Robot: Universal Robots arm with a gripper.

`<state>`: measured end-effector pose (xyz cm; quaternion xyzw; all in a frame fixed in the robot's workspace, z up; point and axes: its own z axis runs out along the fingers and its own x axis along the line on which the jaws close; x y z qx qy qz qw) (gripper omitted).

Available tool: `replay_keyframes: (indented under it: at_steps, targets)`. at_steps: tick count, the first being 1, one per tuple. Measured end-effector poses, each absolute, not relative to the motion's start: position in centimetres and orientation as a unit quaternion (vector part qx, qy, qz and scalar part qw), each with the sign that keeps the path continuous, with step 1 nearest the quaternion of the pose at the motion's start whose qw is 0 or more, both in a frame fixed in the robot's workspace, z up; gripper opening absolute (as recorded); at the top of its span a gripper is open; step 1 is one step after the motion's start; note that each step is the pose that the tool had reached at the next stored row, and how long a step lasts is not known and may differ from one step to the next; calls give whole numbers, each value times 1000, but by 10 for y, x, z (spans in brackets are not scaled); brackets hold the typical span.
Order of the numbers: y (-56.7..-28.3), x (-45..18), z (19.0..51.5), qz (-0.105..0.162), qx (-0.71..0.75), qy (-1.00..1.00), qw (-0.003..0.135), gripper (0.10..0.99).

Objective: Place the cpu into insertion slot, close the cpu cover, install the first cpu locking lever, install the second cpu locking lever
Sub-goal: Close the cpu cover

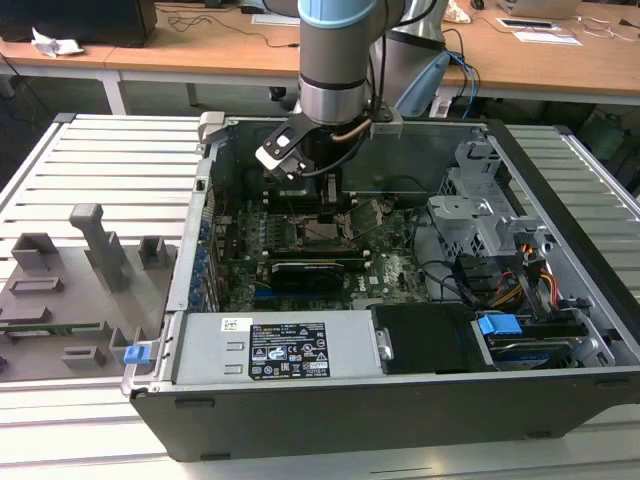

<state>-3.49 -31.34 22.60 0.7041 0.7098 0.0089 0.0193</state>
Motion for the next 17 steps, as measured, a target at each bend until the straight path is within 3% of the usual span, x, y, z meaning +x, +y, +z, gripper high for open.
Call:
replay_keyframes:
  at_steps: [17]
  targets:
    - [-317,-31,237,9,704,710,19,106]
